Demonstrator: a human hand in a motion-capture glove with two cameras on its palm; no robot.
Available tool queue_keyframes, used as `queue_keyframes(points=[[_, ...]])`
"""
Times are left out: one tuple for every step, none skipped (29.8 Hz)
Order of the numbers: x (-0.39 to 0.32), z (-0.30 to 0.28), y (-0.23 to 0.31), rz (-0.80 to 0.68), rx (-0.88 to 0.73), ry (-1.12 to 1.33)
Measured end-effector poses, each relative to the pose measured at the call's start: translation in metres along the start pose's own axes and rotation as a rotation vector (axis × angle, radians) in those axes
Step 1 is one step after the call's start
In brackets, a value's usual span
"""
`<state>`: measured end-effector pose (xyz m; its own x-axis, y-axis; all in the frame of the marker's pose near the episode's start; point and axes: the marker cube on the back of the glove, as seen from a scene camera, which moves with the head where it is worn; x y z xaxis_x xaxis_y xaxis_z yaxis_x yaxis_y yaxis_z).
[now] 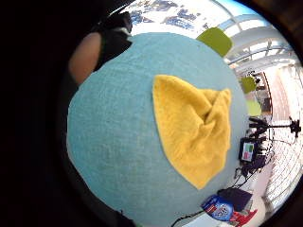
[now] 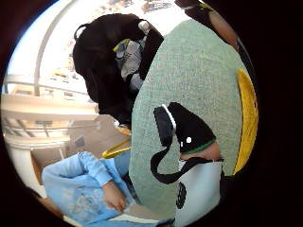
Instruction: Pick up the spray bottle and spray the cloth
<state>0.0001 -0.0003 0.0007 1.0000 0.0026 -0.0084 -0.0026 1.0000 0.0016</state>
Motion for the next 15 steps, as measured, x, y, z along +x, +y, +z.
queue_keyframes(points=[[0.0002,0.0001,0.0000,0.000,0.000,0.002],[0.0005,0.0002,-0.0001,-0.001,0.001,0.006],[0.0009,0.0002,-0.0001,-0.002,0.001,0.008],[0.0014,0.0000,-0.0001,-0.003,0.001,0.010],[0.0018,-0.0004,-0.0001,-0.004,0.001,0.010],[0.0021,-0.0009,-0.0002,-0.004,0.002,0.009],[0.0021,-0.0016,-0.0003,-0.004,0.003,0.007],[0.0019,-0.0021,-0.0004,-0.005,0.004,0.006],[0.0016,-0.0026,-0.0005,-0.007,0.005,0.006],[0.0015,-0.0028,-0.0005,-0.009,0.005,0.007],[0.0017,-0.0030,-0.0005,-0.011,0.005,0.007],[0.0022,-0.0031,-0.0006,-0.010,0.005,0.008],[0.0028,-0.0032,-0.0007,-0.009,0.006,0.008],[0.0034,-0.0033,-0.0008,-0.007,0.006,0.008],[0.0038,-0.0033,-0.0008,-0.006,0.007,0.007]])
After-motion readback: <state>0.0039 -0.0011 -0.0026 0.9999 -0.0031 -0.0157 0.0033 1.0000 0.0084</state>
